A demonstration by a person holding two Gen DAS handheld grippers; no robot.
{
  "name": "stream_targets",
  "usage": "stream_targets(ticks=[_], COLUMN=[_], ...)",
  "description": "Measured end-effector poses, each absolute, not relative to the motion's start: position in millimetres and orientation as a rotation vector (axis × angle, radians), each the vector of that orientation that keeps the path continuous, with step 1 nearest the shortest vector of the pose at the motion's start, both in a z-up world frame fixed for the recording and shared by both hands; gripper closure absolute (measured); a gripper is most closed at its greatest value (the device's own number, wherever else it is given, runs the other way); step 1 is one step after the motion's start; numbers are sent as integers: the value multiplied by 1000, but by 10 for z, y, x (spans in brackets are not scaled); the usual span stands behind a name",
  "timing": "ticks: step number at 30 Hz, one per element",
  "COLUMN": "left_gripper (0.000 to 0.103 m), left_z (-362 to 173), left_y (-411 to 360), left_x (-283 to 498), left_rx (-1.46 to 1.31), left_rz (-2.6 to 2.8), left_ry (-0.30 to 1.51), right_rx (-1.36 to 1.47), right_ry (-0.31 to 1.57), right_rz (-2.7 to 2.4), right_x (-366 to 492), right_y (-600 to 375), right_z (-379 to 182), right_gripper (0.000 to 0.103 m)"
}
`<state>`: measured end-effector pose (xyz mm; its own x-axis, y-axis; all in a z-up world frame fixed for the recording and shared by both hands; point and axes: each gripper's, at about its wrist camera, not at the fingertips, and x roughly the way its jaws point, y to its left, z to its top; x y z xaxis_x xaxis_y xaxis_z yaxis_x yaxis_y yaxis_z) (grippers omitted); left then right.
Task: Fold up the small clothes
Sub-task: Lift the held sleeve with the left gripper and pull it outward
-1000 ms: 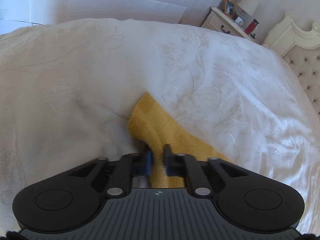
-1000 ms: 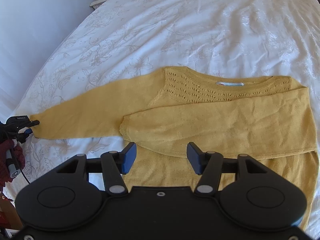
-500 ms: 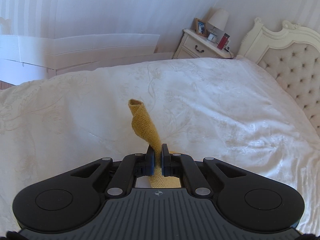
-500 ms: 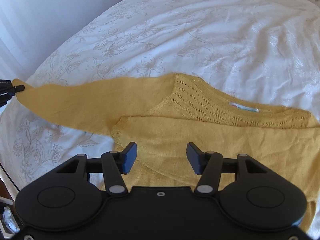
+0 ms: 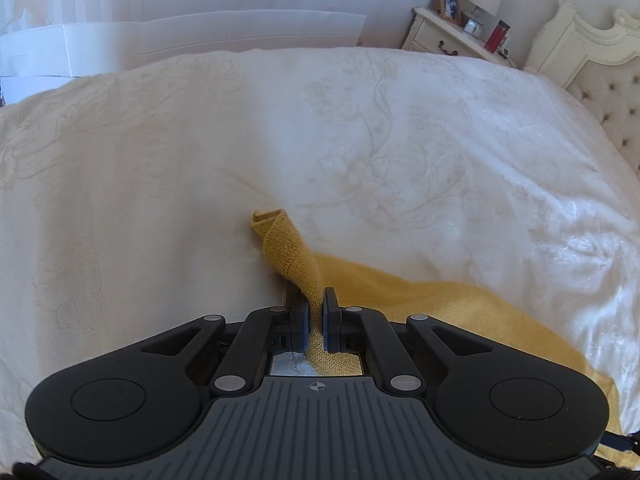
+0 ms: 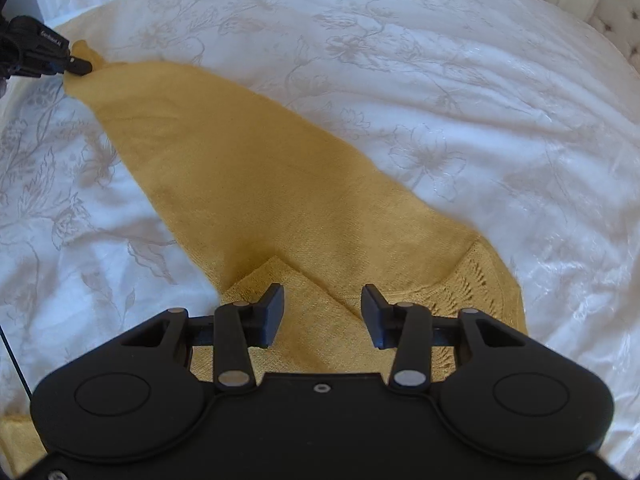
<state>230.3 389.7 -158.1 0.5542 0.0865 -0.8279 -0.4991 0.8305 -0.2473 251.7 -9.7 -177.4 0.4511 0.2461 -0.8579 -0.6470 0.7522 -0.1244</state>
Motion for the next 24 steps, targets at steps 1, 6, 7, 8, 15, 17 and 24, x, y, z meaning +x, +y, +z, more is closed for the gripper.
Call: stream_targets(ticks=[1,6,7,8,15,17,24], left_gripper=[96,95,95,95,95,94,92], left_z=[-1631,-1739,-1753,-1760,-1765,-1778,-1816], left_y=[3920,3974,3981,3987,4034,4044,4121], left_x=[2298,2291,2297,2300,2316,2337,2406], left_rx=[-505,-522,-524,-527,-561,-570,-640], left_rz=[365,355,351,349,345,341,331], left_ry=[930,925,923,920,878,876,862], right_rx=[-504,-614,-618,-615,-515,-493,-393], right_ry=[955,986,994,999,930,956,929], right_rz=[592,675,697,717,644,611,519], right_x=[2534,2559,2552,2537,2616,2748,2739], right_y=[-74,-11,-11,-10,-138,-145,-164], right_z=[-1812,-1982,-1989,-1984,-1693,-1749,-1641], right_gripper=[52,66,89,93,94,92,78])
